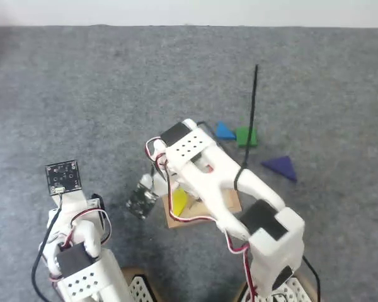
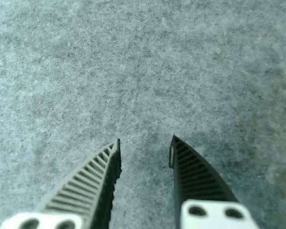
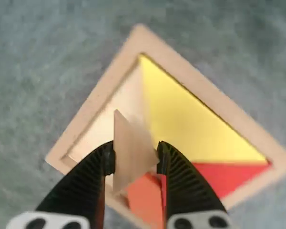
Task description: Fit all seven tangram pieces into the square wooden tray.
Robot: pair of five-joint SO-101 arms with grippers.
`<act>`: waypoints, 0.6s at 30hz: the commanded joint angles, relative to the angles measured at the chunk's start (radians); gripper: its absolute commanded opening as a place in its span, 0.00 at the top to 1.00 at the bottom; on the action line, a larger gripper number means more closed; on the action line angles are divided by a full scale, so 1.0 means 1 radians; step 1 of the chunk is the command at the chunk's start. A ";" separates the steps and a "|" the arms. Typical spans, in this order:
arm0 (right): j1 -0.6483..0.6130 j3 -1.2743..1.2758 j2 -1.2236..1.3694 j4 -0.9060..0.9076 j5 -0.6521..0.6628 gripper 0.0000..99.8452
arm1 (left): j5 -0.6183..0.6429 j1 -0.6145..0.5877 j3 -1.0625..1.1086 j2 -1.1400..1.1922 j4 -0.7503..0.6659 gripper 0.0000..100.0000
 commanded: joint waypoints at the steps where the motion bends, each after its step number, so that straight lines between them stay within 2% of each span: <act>1: 0.045 -0.058 0.039 0.013 0.236 0.94 | 0.008 -0.002 -0.004 -0.018 0.005 0.83; 7: 0.094 -0.178 0.117 0.025 0.256 0.92 | 0.008 -0.002 -0.004 -0.018 0.005 0.83; 14: 0.094 -0.189 0.133 0.028 0.261 0.92 | 0.008 -0.002 -0.004 -0.018 0.005 0.83; 18: 0.090 -0.201 0.130 0.116 0.353 0.92 | 0.008 -0.002 -0.004 -0.018 0.005 0.83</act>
